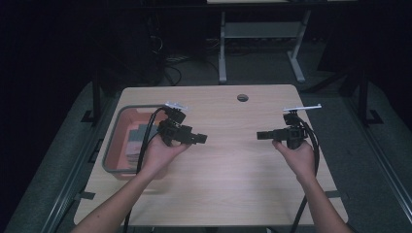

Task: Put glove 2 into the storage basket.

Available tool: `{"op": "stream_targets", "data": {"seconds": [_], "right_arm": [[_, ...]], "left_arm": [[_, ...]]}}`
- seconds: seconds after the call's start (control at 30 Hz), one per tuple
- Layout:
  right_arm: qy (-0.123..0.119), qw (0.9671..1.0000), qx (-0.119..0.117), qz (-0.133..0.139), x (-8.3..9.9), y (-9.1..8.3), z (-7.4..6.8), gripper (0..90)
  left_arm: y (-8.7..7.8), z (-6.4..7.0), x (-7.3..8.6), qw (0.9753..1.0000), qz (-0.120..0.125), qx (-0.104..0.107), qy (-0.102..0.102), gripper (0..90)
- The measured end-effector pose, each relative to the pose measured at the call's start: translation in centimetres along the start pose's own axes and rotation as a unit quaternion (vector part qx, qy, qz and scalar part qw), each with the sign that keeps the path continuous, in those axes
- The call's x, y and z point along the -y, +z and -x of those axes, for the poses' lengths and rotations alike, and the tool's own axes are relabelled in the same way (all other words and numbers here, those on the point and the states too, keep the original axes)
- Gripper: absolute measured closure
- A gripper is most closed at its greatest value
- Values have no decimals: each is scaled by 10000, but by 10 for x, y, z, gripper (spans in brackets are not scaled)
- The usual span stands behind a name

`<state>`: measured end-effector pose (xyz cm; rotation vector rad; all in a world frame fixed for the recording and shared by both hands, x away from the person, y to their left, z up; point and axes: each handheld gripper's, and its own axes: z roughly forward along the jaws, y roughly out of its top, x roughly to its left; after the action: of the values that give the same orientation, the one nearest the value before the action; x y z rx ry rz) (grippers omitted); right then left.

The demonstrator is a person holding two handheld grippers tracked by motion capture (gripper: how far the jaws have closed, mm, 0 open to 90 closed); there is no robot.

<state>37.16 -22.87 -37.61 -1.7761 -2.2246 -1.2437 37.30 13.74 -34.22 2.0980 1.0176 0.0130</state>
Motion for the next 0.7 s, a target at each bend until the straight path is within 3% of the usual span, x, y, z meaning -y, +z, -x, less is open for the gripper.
{"op": "stream_targets", "data": {"seconds": [0.33, 0.7], "right_arm": [[166, 9998, 93, 70, 15, -10, 16, 360], [192, 9995, 223, 82, 27, -16, 26, 352]], "left_arm": [[11, 7, 2, 9999, -20, 108, 27, 222], [18, 14, 4, 9998, 11, 189, 55, 222]]}}
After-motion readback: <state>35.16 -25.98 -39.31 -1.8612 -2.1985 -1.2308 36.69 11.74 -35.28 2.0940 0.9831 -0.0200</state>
